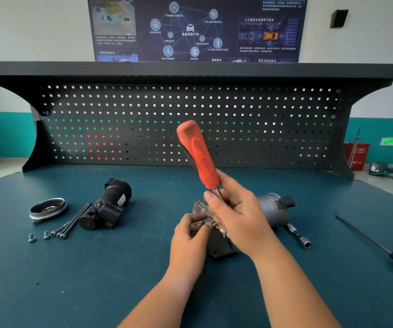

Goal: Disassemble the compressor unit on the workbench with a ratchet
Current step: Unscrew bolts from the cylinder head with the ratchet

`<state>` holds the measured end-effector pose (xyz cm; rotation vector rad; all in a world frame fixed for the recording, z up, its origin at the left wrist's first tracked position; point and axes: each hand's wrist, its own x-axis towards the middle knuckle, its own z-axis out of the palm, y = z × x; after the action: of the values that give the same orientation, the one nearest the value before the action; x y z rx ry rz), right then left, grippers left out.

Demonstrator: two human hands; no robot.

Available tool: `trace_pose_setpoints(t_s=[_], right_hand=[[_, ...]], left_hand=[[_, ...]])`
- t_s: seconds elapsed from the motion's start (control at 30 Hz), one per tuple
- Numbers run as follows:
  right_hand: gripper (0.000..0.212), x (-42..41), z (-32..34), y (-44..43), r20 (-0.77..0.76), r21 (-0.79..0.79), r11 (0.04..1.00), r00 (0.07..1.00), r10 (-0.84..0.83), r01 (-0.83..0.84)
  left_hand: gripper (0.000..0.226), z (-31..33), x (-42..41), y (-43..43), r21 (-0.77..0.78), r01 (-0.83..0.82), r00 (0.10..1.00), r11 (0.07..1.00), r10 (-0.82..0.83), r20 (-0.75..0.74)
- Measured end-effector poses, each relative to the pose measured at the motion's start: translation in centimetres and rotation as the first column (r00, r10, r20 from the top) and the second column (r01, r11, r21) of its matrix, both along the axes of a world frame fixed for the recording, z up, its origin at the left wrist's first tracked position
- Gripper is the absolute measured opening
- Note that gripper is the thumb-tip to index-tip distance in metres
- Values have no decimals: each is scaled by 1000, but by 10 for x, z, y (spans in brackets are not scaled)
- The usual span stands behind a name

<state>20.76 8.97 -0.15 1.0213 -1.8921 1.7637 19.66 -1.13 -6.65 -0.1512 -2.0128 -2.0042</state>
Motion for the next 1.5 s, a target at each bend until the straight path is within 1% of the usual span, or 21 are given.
trace_pose_setpoints(t_s=[0.07,0.13,0.23,0.3,0.37,0.43,0.5,0.57,0.67,0.73,0.77,0.83,0.9,1.0,1.07,1.13,1.23,1.27,1.33,1.4,1.5], right_hand=[[37,2,1,6,73,-50,996,994,81,-77],[34,4,2,8,79,-34,992,989,122,-119],[34,8,3,5,-18,88,994,998,62,-60],[34,8,3,2,-22,93,996,1000,6,-4],[27,7,3,-1,64,-44,999,998,-10,12],[21,5,5,-3,174,-238,967,984,-45,86],[15,3,7,-5,278,-392,896,955,-100,208],[11,0,7,-5,388,-509,798,913,-124,324],[16,-5,4,-4,540,-659,596,840,-50,459],[21,-8,1,-4,594,-716,470,804,21,516],[23,-9,-1,-4,606,-730,428,794,45,533],[24,-11,-3,-5,611,-741,393,789,60,544],[22,-11,-2,-6,593,-734,428,804,27,527],[16,-8,-1,-8,502,-676,583,861,-82,450],[16,-7,-1,-9,393,-627,689,911,-123,364],[17,-7,-2,-10,273,-556,786,952,-135,271],[20,-6,-9,-13,57,-319,931,984,-167,176],[23,-6,-11,-14,-37,-210,959,978,-203,191],[27,-6,-13,-12,-198,-47,964,944,-264,260],[30,-5,-13,-10,-208,-26,969,947,-246,246],[26,-4,-14,-11,-72,-120,985,988,-136,127]], left_hand=[[10,0,0,0,-15,10,1000,1000,-10,-15],[9,1,0,0,-18,26,1000,999,-27,-14],[11,1,2,0,14,30,999,999,-29,-18],[9,1,2,-1,63,-58,996,996,61,-60],[12,2,-1,-3,129,-146,979,981,162,-120],[14,2,-4,-5,165,-161,976,973,182,-122],[12,1,-8,-3,140,-139,986,980,150,-73],[10,-2,-10,0,114,-95,995,989,96,-5],[11,-4,-11,1,115,-53,997,992,47,59],[12,-3,-10,1,125,-56,997,991,49,62],[13,-2,-10,1,125,-61,996,990,53,67],[14,-2,-10,0,126,-67,995,990,58,78],[13,-1,-9,1,133,-70,995,989,59,84],[8,1,-7,-1,119,-107,991,987,96,94],[24,3,-5,-4,53,-118,990,992,113,89],[37,7,1,-6,23,-54,994,998,51,94],[50,12,11,-4,-20,143,981,990,-139,138],[54,12,14,-2,-33,205,969,978,-198,148],[56,11,16,0,-13,292,944,956,-286,162],[56,11,16,0,38,336,924,941,-337,177],[59,9,13,1,128,376,900,918,-395,182]])
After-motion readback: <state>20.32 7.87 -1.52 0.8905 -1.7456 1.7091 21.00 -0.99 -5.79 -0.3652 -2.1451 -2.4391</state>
